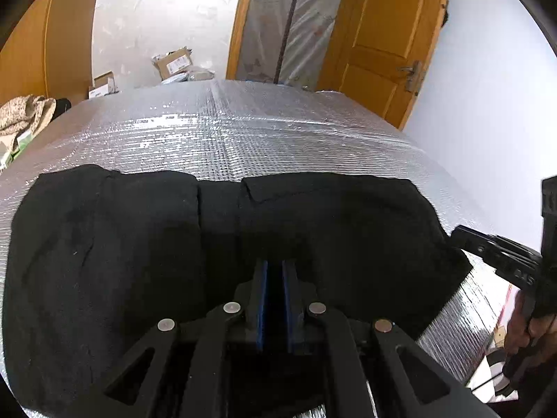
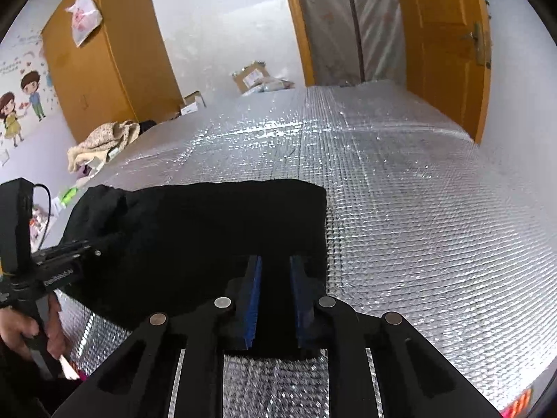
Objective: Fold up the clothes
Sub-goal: 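Grasp the black sweatshirt edge with the right gripper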
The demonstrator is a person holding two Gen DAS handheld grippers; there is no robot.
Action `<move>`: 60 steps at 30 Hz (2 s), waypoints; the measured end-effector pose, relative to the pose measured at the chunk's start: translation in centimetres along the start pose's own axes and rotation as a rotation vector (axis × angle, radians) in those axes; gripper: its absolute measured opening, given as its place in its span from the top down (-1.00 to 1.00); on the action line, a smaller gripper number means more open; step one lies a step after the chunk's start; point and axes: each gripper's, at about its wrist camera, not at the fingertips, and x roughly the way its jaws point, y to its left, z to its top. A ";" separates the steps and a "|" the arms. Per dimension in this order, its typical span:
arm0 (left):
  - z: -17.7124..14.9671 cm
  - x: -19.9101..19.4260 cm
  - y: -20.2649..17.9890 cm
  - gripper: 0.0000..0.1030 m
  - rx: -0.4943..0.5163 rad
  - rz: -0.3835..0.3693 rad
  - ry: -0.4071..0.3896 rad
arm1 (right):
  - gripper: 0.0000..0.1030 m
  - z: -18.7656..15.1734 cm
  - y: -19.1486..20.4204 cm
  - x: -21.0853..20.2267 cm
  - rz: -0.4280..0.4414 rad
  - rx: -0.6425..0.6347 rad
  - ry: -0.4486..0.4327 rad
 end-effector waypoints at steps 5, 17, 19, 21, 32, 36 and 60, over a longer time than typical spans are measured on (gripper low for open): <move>-1.1 -0.5 -0.1 0.86 0.024 0.009 0.007 | 0.69 -0.6 -1.3 0.8 0.019 0.062 0.030; -0.1 -4.3 -0.4 0.86 0.048 0.040 -0.088 | 0.44 1.1 -4.7 1.5 0.096 0.239 0.027; 0.3 -5.0 0.2 0.86 0.034 0.062 -0.118 | 0.40 1.2 -5.8 1.8 0.142 0.296 0.038; 0.6 -5.3 1.1 0.86 0.011 0.092 -0.131 | 0.35 1.3 -6.6 2.1 0.175 0.340 0.040; -0.2 -4.3 2.2 0.86 -0.020 0.102 -0.072 | 0.20 2.3 -7.8 4.6 0.266 0.385 0.076; -0.3 -4.1 1.8 0.86 -0.009 0.094 -0.065 | 0.19 2.3 -7.9 4.8 0.281 0.368 0.101; -1.8 -0.4 -2.4 0.86 0.148 0.005 0.022 | 0.19 1.3 -5.5 4.3 0.328 0.274 0.228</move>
